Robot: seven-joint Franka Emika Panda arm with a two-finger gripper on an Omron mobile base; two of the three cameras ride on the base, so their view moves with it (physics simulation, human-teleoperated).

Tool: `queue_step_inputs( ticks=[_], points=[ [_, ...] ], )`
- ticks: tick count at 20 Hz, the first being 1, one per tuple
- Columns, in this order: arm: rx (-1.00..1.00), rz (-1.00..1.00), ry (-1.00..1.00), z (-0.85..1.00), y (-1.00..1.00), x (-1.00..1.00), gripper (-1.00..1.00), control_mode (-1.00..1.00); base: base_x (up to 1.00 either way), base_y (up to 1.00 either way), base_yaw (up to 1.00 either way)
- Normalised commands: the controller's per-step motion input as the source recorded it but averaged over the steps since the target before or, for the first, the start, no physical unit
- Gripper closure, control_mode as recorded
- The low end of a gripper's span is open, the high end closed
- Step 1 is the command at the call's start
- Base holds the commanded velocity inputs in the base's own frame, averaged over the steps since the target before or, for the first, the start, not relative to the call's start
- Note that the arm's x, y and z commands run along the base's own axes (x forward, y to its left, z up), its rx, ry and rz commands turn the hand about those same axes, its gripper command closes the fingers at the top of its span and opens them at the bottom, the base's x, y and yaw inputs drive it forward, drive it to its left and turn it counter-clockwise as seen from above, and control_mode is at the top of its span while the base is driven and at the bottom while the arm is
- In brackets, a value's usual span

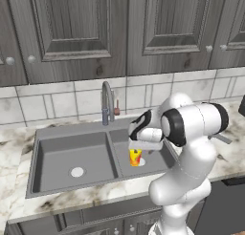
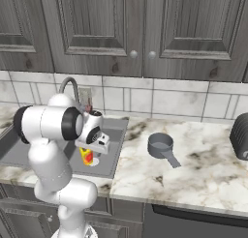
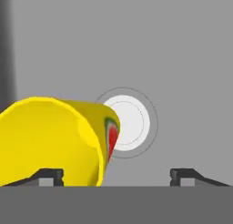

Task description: Move any existing items from the left basin to the right basin for drying. Then move the measuring cup from the counter to the left basin of the sink for washing.

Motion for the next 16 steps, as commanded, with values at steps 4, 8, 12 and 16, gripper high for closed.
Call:
queue_step_inputs(
  ticks=[4,8,12,16],
  points=[
    [0.00,0.00,0.00,0.31,0.02,-0.11,-1.00,-1.00,0.00,0.00,0.00],
    [0.00,0.00,0.00,0.57,0.00,0.00,-1.00,-1.00,0.00,0.00,0.00],
    [-0.02,0.00,0.04,0.67,0.00,0.00,-1.00,-1.00,0.00,0.00,0.00],
    [-0.02,0.00,0.08,0.57,0.00,0.00,-1.00,-1.00,0.00,0.00,0.00]
  ],
)
